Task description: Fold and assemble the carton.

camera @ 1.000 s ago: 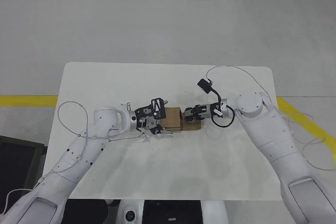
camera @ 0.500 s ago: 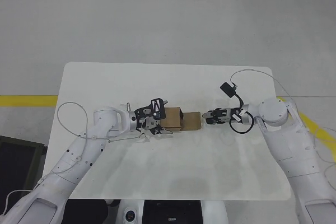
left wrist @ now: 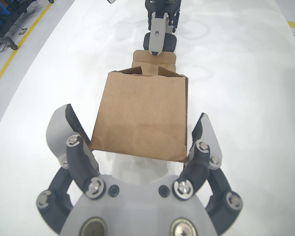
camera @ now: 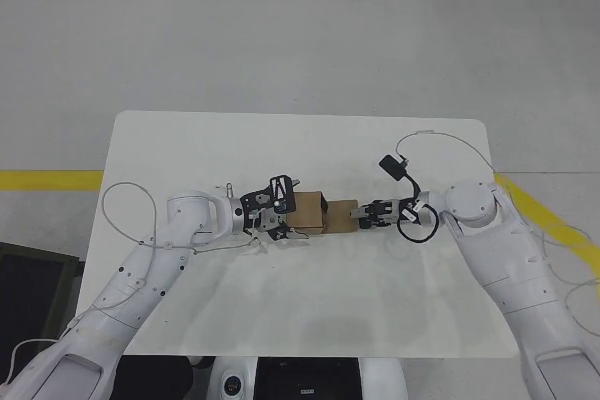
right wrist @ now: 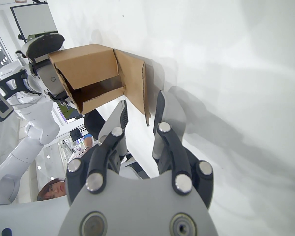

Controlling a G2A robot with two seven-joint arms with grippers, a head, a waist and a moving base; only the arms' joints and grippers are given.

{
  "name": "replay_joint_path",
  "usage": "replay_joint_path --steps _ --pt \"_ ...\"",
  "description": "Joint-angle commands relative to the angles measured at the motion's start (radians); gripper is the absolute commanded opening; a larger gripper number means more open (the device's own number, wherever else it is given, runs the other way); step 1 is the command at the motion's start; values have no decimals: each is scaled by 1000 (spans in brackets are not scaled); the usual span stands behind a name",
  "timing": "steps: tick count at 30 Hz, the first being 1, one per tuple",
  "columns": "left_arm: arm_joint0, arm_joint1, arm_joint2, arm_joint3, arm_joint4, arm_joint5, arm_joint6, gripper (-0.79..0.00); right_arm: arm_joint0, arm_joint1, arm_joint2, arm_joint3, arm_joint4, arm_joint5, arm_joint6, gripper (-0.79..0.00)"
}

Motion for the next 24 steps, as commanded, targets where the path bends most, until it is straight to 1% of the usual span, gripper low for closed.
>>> replay_joint_path --steps 1,4,6,14,18,24 --pt "0 0 -1 -1 0 0 1 0 9 -4 -11 14 18 -11 3 -576" --pt "1 0 -1 -2 3 -1 2 0 19 -11 -22 20 64 -32 15 -585" --pt "1 -1 -1 -2 4 -2 3 0 28 -10 -28 16 49 -31 18 -588" --pt "3 -2 -1 -5 6 -1 1 0 26 -12 -32 -50 106 -28 40 -594" --pt "4 -2 -1 -6 6 -2 0 0 27 -16 -43 -61 133 -34 37 -603" --pt "4 -3 -3 -6 8 -2 -2 0 28 -22 -54 -66 192 -52 35 -588"
